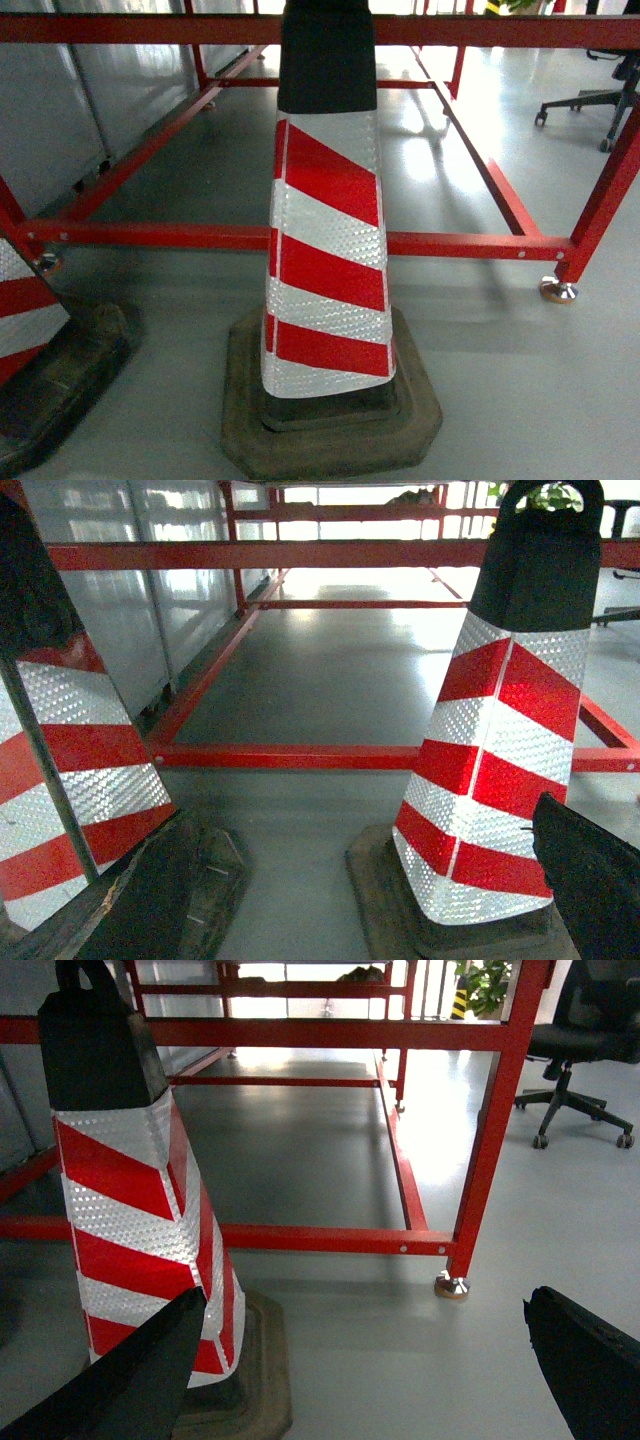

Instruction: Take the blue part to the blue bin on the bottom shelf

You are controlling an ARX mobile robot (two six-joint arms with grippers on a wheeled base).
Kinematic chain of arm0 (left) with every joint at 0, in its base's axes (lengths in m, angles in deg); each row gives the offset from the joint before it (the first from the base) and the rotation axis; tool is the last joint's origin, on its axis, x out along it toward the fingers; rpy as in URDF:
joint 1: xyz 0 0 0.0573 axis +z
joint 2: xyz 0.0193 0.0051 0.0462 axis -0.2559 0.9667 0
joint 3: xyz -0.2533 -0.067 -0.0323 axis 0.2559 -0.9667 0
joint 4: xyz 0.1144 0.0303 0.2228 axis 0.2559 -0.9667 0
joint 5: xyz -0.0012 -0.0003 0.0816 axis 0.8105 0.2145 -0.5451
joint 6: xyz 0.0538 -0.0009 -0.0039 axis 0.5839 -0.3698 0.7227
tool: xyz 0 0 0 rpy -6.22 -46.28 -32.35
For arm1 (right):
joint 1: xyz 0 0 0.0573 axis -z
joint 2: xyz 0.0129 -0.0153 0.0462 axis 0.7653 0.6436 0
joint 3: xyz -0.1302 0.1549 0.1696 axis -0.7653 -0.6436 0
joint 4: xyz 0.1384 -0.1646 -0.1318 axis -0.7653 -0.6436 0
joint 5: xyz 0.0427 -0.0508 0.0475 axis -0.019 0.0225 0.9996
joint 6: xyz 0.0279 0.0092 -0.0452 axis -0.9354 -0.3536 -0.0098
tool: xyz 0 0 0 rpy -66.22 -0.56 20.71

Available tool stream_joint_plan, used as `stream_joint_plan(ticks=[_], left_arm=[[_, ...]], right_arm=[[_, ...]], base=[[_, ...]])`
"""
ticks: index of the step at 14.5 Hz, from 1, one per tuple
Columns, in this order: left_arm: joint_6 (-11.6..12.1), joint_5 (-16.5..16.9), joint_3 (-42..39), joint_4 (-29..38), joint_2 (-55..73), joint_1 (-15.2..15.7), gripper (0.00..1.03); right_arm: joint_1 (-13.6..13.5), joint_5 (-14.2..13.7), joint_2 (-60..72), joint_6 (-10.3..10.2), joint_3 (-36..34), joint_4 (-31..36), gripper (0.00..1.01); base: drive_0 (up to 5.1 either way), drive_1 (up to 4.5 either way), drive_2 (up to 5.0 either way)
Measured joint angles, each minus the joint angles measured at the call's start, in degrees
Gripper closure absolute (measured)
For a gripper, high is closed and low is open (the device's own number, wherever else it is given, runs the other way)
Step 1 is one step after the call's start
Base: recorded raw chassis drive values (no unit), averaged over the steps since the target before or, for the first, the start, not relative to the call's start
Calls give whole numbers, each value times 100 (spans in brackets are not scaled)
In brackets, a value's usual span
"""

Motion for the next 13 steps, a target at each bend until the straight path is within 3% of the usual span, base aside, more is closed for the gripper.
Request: stream_joint_plan(ticks=[13], left_arm=[[2, 2, 0, 0, 0, 0, 5]], right_arm=[[0, 0, 0, 0, 0, -2, 3]], base=[[0, 0, 0]])
